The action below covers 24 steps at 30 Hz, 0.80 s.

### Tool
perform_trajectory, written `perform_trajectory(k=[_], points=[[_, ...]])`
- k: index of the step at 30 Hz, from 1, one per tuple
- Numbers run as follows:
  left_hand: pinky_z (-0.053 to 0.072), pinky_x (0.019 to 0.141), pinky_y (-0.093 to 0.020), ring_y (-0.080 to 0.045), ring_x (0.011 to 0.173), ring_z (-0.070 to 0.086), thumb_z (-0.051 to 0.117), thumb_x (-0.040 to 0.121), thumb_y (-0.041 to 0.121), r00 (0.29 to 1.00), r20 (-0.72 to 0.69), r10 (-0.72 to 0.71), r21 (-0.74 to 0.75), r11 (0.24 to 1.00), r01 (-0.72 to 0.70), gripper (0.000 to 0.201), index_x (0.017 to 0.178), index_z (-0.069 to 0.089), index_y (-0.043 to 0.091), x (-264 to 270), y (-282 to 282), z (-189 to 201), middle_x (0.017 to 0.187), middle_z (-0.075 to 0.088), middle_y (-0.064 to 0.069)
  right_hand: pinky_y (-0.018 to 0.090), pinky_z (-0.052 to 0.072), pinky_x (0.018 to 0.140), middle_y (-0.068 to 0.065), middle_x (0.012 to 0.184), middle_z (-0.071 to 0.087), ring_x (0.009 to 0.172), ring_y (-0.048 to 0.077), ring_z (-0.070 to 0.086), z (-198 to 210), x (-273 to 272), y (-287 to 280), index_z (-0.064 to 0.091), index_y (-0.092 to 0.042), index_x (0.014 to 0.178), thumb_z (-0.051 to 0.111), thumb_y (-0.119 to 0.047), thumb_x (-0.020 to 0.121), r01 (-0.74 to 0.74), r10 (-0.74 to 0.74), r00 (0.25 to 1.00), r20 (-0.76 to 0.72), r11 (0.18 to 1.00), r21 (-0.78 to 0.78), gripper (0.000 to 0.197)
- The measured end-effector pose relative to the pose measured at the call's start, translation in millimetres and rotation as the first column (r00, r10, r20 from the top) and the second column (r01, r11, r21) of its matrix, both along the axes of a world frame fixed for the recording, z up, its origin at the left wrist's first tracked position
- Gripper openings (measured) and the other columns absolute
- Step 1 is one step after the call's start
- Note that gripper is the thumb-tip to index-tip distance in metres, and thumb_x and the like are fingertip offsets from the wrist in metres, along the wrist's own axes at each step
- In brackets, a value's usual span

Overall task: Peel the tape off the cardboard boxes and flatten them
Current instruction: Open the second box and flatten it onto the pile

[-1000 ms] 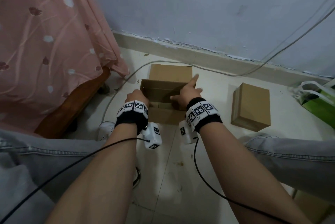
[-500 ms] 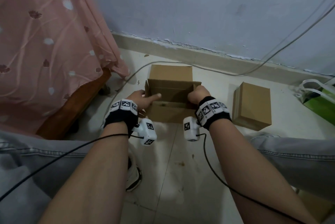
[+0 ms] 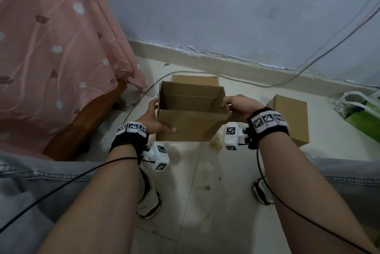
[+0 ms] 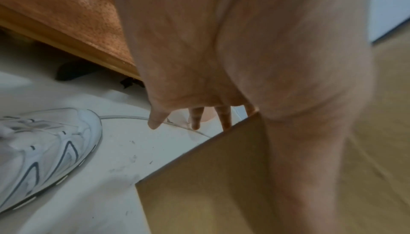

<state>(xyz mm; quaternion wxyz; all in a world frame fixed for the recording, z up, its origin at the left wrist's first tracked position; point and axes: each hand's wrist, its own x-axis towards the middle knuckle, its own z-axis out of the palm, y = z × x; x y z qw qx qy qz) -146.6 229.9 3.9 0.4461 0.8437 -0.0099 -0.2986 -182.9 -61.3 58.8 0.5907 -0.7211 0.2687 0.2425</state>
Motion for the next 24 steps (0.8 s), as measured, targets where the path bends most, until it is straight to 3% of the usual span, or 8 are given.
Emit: perform_trajectory(k=[2,5,10,15,18,20,22,24], points=[[0.043,0.105,-0.048,-0.024,0.123,0.049,0.096,0.050,0.023,0.997,0.010,0.074,-0.070,0.995,-0.073,0.129,0.149,0.013,0.031,1,-1,2,0.142,0.042,0.002,0.041,0.060,0.074,0.015,0.092,0.065,0.073,0.029,0.068,-3,-4,-4,0.062,-0.001,0.114,0.054,-0.021,0.097,0.072,-0.078,0.996,0.039,0.985,0.156,0.027],[0.050,0.093,-0.040,-0.019,0.111,0.058,0.096,0.044,0.037,0.953,-0.070,0.295,-0.216,0.928,-0.304,0.121,0.143,0.029,0.020,4,-5,7,0.131,0.056,0.000,0.053,0.049,0.101,0.012,0.123,0.064,0.115,0.032,0.064,-17,-4,-16,0.056,-0.011,0.131,0.042,-0.058,0.098,0.194,-0.225,0.973,0.046,0.910,0.367,0.058],[0.055,0.081,-0.042,-0.029,0.097,0.067,0.078,0.069,0.058,0.847,-0.352,0.398,-0.290,0.814,-0.503,0.064,0.116,0.060,0.019,2,-8,21,0.105,0.070,-0.008,0.057,0.030,0.113,-0.003,0.141,0.047,0.135,0.027,0.042,-26,-17,-8,0.037,-0.044,0.146,0.049,-0.079,0.080,-0.061,0.059,0.998,0.016,0.986,0.155,0.075],[0.053,0.089,-0.048,-0.034,0.098,0.063,0.061,0.078,0.067,0.817,-0.423,0.393,-0.201,0.838,-0.507,0.060,0.121,0.054,0.026,-2,-15,15,0.107,0.065,-0.011,0.050,0.053,0.096,0.001,0.136,0.057,0.121,0.026,0.059,-28,-15,4,0.047,-0.042,0.140,0.041,-0.070,0.091,-0.108,0.090,0.993,0.081,0.961,0.256,0.056],[0.052,0.090,-0.052,-0.037,0.116,0.056,0.072,0.057,0.076,0.832,-0.436,0.343,-0.197,0.865,-0.461,0.096,0.137,0.044,0.031,-7,-14,7,0.126,0.058,-0.011,0.051,0.055,0.092,0.004,0.133,0.058,0.117,0.028,0.061,-23,-10,11,0.049,-0.037,0.139,0.049,-0.081,0.078,-0.134,0.128,0.991,0.043,0.973,0.189,0.075],[0.057,0.076,-0.050,-0.036,0.122,0.048,0.073,0.064,0.070,0.848,-0.428,0.312,-0.264,0.855,-0.447,0.091,0.141,0.038,0.035,-12,-17,15,0.128,0.051,-0.009,0.052,0.057,0.086,0.008,0.131,0.059,0.110,0.031,0.066,-25,-5,11,0.050,-0.028,0.138,0.059,-0.086,0.063,-0.123,0.126,0.992,-0.009,0.982,0.145,0.096],[0.057,0.059,-0.039,-0.027,0.099,0.059,0.069,0.078,0.059,0.868,-0.399,0.297,-0.293,0.856,-0.427,0.074,0.139,0.041,0.027,-13,-16,20,0.106,0.056,-0.007,0.050,0.059,0.081,0.014,0.124,0.061,0.099,0.035,0.071,-24,-3,12,0.054,-0.015,0.132,0.062,-0.083,0.062,-0.108,0.112,0.993,-0.027,0.987,0.120,0.098],[0.059,0.063,-0.040,-0.022,0.089,0.063,0.078,0.069,0.059,0.918,-0.314,0.243,-0.244,0.913,-0.326,0.083,0.136,0.045,0.022,-11,-14,21,0.102,0.062,-0.004,0.050,0.059,0.082,0.018,0.120,0.062,0.090,0.038,0.073,-24,-5,13,0.054,-0.008,0.129,0.065,-0.074,0.070,-0.115,0.119,0.993,-0.028,0.987,0.116,0.090]])
